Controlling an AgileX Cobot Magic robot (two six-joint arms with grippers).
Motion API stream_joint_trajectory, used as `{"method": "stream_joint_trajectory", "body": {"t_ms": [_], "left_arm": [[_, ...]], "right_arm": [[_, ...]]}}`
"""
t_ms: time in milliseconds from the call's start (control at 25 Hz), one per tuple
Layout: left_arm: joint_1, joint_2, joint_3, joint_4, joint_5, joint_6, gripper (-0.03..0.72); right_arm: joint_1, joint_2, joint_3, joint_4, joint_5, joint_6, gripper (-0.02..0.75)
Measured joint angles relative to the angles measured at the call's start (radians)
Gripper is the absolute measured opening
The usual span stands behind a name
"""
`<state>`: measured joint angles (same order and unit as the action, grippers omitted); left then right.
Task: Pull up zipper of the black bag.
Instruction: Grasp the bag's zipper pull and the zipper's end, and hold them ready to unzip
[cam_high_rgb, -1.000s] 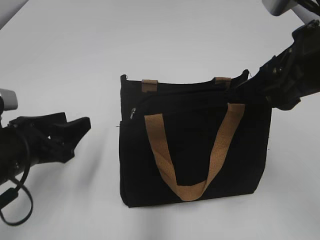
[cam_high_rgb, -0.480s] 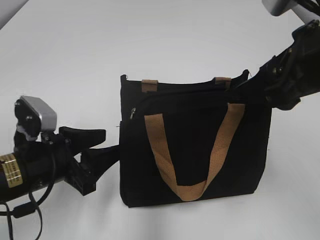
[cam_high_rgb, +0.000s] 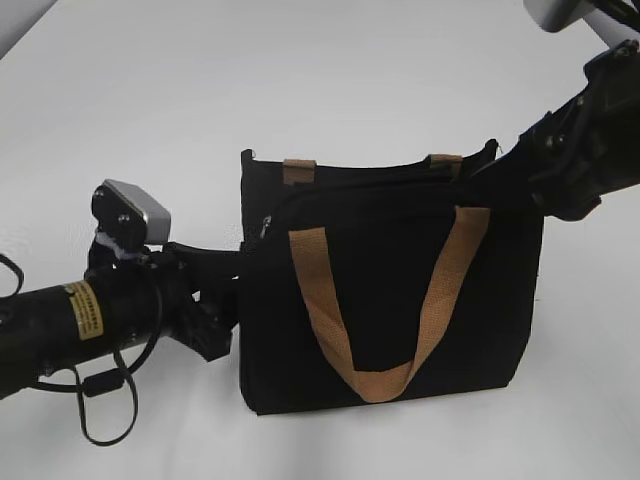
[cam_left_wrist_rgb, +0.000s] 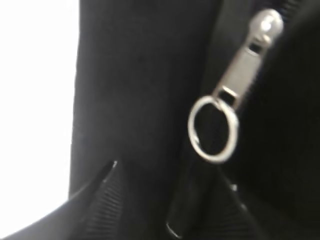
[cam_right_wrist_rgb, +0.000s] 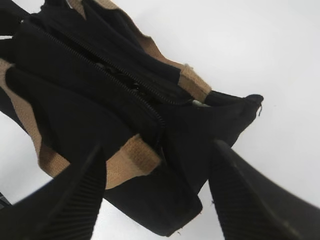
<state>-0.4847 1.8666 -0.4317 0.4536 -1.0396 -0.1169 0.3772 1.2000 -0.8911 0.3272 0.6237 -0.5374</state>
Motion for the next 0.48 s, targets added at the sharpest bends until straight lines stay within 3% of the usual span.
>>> {"method": "stream_joint_trajectory", "body": {"t_ms": [80,280,480], "left_arm": [[0.000,0.005,-0.017,-0.015,0.012,-0.001,0.347],[0.000,0.005,-0.021,-0.039,0.017,-0.001,0.058],[0.000,-0.004,-0.016,-0.045,0.020,-0.001,0.007]], "right_arm": [[0.000,0.000,0.000,0.000,0.000,0.000,0.498],[0.000,0.000,0.000,0.001,0.000,0.000,0.498],[0.000,0.000,0.000,0.022,0.001,-0.001,0.496]]}}
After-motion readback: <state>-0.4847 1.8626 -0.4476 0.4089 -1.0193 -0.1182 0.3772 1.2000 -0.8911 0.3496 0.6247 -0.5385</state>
